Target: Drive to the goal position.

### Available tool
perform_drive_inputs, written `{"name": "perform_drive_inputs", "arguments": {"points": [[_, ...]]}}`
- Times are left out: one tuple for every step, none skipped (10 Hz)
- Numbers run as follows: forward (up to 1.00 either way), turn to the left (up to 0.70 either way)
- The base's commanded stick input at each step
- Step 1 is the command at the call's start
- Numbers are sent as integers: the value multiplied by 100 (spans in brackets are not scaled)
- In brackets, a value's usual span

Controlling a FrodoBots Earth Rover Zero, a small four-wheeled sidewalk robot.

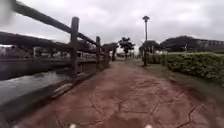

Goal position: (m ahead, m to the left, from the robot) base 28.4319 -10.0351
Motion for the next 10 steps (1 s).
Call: {"name": "perform_drive_inputs", "arguments": {"points": [[85,1],[85,1],[85,1],[85,1],[85,1],[85,1],[85,1],[85,1],[85,1],[85,1]]}}
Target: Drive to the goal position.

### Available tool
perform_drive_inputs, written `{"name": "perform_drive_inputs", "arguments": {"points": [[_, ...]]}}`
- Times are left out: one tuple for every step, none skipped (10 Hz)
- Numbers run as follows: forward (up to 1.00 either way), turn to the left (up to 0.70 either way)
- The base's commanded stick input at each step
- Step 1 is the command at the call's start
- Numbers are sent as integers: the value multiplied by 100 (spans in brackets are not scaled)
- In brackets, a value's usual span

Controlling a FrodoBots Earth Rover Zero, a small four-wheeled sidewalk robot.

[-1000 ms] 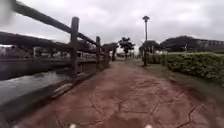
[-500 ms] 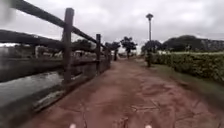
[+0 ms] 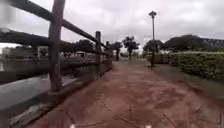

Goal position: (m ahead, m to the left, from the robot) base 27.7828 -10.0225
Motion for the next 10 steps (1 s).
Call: {"name": "perform_drive_inputs", "arguments": {"points": [[85,1],[85,1],[85,1],[85,1],[85,1],[85,1],[85,1],[85,1],[85,1],[85,1]]}}
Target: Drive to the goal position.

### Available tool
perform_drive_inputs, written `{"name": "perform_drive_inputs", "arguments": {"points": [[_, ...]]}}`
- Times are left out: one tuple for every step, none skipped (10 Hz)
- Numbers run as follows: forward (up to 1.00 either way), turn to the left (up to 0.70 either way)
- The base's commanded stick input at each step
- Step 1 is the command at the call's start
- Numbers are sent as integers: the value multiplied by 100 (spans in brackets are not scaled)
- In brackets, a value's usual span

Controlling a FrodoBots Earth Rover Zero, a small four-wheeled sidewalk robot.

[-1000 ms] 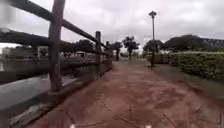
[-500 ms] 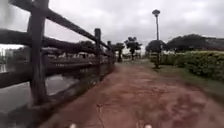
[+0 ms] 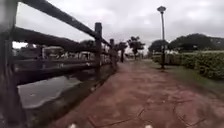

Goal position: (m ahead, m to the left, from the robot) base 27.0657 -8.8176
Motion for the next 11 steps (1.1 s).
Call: {"name": "perform_drive_inputs", "arguments": {"points": [[85,1],[85,1],[85,1],[85,1],[85,1],[85,9],[85,1],[85,-18],[85,-33],[85,-33],[85,-33]]}}
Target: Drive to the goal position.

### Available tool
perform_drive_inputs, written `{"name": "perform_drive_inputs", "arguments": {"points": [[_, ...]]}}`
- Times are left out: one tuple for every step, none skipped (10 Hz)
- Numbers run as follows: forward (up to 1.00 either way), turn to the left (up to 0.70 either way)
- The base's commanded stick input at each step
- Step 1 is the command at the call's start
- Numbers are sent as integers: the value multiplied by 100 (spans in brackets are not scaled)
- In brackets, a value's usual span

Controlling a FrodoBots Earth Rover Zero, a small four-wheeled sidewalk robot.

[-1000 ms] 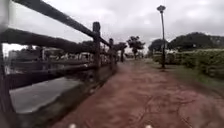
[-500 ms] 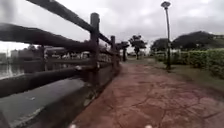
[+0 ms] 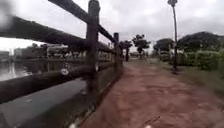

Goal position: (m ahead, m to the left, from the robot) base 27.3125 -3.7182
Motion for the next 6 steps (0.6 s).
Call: {"name": "perform_drive_inputs", "arguments": {"points": [[85,-33],[85,-33],[85,-33],[85,-33],[85,-33],[85,-33]]}}
